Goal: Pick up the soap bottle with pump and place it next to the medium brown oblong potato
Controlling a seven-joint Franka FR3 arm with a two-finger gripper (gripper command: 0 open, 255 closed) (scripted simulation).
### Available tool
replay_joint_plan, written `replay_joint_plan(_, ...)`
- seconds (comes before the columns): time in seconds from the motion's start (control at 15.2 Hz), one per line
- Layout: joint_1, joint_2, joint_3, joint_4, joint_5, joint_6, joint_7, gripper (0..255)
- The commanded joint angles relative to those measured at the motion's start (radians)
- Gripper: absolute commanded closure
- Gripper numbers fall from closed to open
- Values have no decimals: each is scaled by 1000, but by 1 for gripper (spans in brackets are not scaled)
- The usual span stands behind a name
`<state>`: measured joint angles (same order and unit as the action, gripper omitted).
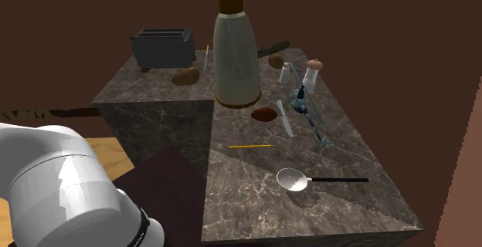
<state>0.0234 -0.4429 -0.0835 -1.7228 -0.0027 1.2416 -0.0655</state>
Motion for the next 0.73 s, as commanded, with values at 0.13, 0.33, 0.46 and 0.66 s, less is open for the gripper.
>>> replay_joint_plan(0.13, 24, -2, 70, -51, 35, 52, 97, 255)
replay_joint_plan(0.33, 43, 11, 123, -71, 60, 88, 168, 255)
replay_joint_plan(0.46, 55, 25, 158, -79, 75, 112, 215, 255)
replay_joint_plan(0.66, 75, 54, 210, -81, 94, 148, 284, 255)
